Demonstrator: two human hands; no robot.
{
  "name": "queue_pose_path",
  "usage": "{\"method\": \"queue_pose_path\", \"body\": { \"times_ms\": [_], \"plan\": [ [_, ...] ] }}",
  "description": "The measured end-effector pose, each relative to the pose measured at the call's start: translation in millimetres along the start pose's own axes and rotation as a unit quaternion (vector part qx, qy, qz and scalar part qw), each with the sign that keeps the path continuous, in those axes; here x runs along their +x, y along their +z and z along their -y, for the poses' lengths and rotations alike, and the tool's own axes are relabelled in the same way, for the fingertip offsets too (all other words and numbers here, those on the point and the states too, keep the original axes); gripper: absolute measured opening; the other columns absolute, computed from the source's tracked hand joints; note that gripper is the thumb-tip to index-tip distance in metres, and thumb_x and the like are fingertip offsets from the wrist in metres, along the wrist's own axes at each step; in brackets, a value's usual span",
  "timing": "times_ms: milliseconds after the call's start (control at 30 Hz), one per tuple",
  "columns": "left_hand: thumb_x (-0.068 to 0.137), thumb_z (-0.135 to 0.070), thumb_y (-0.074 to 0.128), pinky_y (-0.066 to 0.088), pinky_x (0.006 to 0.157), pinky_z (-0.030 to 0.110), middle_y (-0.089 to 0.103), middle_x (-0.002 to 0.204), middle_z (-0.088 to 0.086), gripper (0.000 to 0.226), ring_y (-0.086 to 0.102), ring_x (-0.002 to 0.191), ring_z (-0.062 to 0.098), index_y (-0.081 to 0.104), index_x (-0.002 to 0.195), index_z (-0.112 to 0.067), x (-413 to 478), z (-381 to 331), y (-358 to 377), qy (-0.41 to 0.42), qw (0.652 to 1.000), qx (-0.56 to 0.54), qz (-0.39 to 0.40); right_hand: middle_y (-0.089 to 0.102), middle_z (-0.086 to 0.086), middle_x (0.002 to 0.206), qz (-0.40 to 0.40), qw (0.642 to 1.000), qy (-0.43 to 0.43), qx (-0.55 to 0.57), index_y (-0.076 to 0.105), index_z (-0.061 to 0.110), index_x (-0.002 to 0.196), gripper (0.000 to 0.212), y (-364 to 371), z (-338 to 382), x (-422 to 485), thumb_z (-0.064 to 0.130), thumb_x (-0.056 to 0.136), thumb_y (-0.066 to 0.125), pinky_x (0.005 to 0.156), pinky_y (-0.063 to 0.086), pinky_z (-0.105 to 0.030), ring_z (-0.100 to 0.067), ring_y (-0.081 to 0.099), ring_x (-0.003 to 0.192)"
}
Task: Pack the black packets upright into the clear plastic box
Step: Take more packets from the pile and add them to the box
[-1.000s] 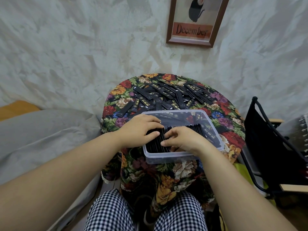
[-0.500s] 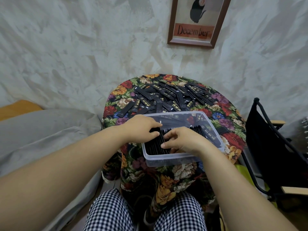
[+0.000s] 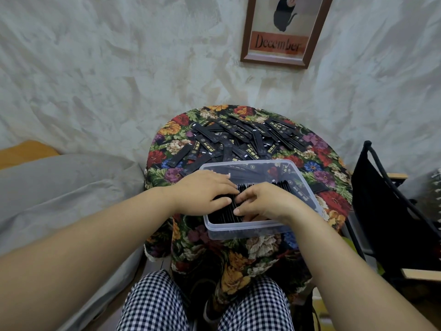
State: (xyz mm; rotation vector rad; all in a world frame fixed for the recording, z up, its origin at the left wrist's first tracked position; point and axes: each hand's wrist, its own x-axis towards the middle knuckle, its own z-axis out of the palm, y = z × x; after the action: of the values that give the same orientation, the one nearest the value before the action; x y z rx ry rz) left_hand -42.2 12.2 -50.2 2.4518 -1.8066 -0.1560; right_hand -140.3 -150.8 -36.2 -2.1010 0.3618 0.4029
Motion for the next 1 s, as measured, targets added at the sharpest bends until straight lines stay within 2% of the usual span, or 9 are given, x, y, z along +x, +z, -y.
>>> {"method": "queue_pose_path", "body": {
  "times_ms": [133, 267, 467, 600, 733, 767, 833, 933, 1000],
  "plan": [
    [0.086, -0.055, 0.011, 0.028, 0.105, 0.034, 0.052, 0.134, -0.006, 0.069, 0.038, 0.131, 0.013, 0.056, 0.129, -0.024, 0, 2, 1, 0.004, 1.000, 0.017, 0.000, 0.073, -0.002, 0.084, 0.014, 0.999, -0.001, -0.043, 0.066, 0.012, 0.111, 0.032, -3, 2, 0, 0.016, 0.081, 0.075, 0.067, 0.053, -0.019, -0.011, 0.069, 0.069],
    [0.086, -0.056, 0.005, 0.033, 0.096, 0.034, 0.059, 0.122, -0.003, 0.075, 0.051, 0.115, 0.016, 0.062, 0.119, -0.020, 0, 4, 5, 0.018, 0.999, 0.011, -0.029, 0.071, -0.001, 0.085, 0.030, 0.999, 0.006, -0.040, 0.063, 0.015, 0.109, 0.025, -19, 9, -4, 0.016, 0.085, 0.070, 0.061, 0.055, -0.020, -0.011, 0.068, 0.066],
    [0.089, -0.056, 0.009, 0.035, 0.093, 0.034, 0.061, 0.118, -0.003, 0.070, 0.054, 0.108, 0.016, 0.064, 0.115, -0.022, -1, 6, 8, 0.021, 0.999, -0.006, -0.048, 0.069, -0.005, 0.087, -0.158, 0.984, -0.073, -0.029, 0.064, 0.012, 0.105, 0.015, -80, 31, 20, 0.015, 0.091, 0.062, 0.059, 0.052, -0.030, -0.013, 0.059, 0.062],
    [0.090, -0.054, 0.012, 0.034, 0.091, 0.033, 0.063, 0.117, -0.003, 0.067, 0.055, 0.107, 0.017, 0.066, 0.113, -0.021, -2, 4, 7, 0.025, 0.998, -0.016, -0.055, 0.067, -0.004, 0.093, -0.175, 0.972, -0.073, -0.140, 0.064, 0.013, 0.115, 0.024, -98, 37, 73, 0.020, 0.093, 0.059, 0.073, 0.057, -0.037, -0.017, 0.060, 0.074],
    [0.094, -0.049, 0.021, 0.033, 0.087, 0.032, 0.066, 0.109, -0.002, 0.058, 0.059, 0.100, 0.018, 0.069, 0.106, -0.020, -3, 5, 11, 0.032, 0.995, -0.030, -0.085, 0.062, -0.013, 0.123, -0.116, 0.963, -0.038, -0.241, 0.058, 0.005, 0.127, 0.036, -91, 44, 124, 0.022, 0.095, 0.057, 0.093, 0.050, -0.039, -0.024, 0.058, 0.093],
    [0.095, -0.047, 0.023, 0.033, 0.086, 0.032, 0.067, 0.107, -0.001, 0.055, 0.060, 0.098, 0.019, 0.070, 0.105, -0.019, -3, 5, 12, 0.035, 0.995, -0.031, -0.093, 0.061, -0.018, 0.122, -0.104, 0.962, -0.028, -0.252, 0.057, 0.000, 0.126, 0.038, -87, 45, 134, 0.022, 0.095, 0.056, 0.093, 0.049, -0.040, -0.028, 0.059, 0.095],
    [0.095, -0.046, 0.026, 0.033, 0.085, 0.031, 0.068, 0.105, -0.001, 0.053, 0.060, 0.096, 0.019, 0.071, 0.103, -0.019, -3, 5, 13, 0.034, 0.994, -0.034, -0.098, 0.063, -0.024, 0.106, -0.086, 0.960, -0.007, -0.266, 0.058, -0.006, 0.119, 0.041, -77, 48, 151, 0.027, 0.095, 0.056, 0.080, 0.050, -0.037, -0.031, 0.058, 0.081],
    [0.094, -0.046, 0.026, 0.032, 0.086, 0.031, 0.067, 0.105, -0.001, 0.052, 0.060, 0.095, 0.019, 0.070, 0.104, -0.021, -3, 4, 13, 0.023, 0.994, -0.039, -0.098, 0.053, -0.015, 0.080, -0.084, 0.947, 0.031, -0.308, 0.053, 0.001, 0.080, 0.044, -65, 53, 168, 0.043, 0.091, 0.058, 0.067, 0.040, -0.032, -0.025, 0.049, 0.064],
    [0.094, -0.045, 0.029, 0.032, 0.085, 0.031, 0.067, 0.103, 0.000, 0.049, 0.060, 0.093, 0.020, 0.070, 0.103, -0.021, -3, 5, 15, 0.020, 0.993, -0.040, -0.105, 0.047, -0.009, 0.073, -0.087, 0.935, 0.044, -0.341, 0.045, 0.004, 0.071, 0.051, -60, 53, 179, 0.050, 0.086, 0.062, 0.066, 0.038, -0.032, -0.024, 0.048, 0.068]
  ]
}}
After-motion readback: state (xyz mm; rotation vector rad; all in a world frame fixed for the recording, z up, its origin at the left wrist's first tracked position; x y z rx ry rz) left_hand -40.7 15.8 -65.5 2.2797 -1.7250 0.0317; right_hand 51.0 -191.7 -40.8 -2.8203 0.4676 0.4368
